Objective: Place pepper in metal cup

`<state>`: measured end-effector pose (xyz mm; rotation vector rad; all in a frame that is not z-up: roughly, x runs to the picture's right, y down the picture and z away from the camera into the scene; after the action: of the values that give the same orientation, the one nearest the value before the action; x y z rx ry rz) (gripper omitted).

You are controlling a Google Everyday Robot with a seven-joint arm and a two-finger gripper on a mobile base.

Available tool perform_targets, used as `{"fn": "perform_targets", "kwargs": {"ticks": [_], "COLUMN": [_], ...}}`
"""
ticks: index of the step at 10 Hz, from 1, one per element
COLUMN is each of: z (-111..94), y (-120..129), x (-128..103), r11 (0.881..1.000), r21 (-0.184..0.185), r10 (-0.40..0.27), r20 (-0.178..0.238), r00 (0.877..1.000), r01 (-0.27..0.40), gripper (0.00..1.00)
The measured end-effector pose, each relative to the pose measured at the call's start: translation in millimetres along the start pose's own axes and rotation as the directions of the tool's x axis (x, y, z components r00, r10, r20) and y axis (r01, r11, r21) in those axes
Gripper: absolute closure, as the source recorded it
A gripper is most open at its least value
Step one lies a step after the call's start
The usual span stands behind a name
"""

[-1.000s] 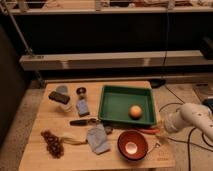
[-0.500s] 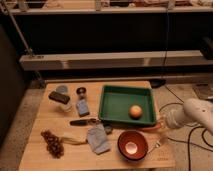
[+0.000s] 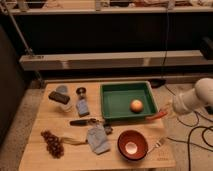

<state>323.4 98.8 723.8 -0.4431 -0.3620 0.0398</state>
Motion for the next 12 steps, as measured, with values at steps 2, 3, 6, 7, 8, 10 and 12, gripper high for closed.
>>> {"fn": "perform_targets", "kwargs": {"ticks": [2, 3, 6, 7, 8, 10, 12], "z": [-39.3, -51.9, -62.7, -58.6, -54.1, -33.6, -4.7], "y": [-22.4, -31.6, -56.3, -67.5, -73.1, -93.2, -113.5], "x": [-25.5, -39.3, -101.2, -137.8, -155.4, -204.6, -244.9], "r11": [0.998, 0.994, 0.975, 0.959, 0.951, 0.925, 0.899], "r21": [-0.003, -0.007, -0.022, -0.029, -0.032, -0.033, -0.025], "r10": [-0.069, -0.104, -0.221, -0.279, -0.305, -0.375, -0.435], "r20": [0.018, 0.023, 0.049, 0.058, 0.062, 0.071, 0.071], "r00": [0.997, 0.994, 0.974, 0.959, 0.95, 0.924, 0.897], "r01": [0.069, 0.105, 0.222, 0.281, 0.307, 0.378, 0.438], "gripper": [0.86, 0.86, 0.86, 0.86, 0.86, 0.86, 0.86]}}
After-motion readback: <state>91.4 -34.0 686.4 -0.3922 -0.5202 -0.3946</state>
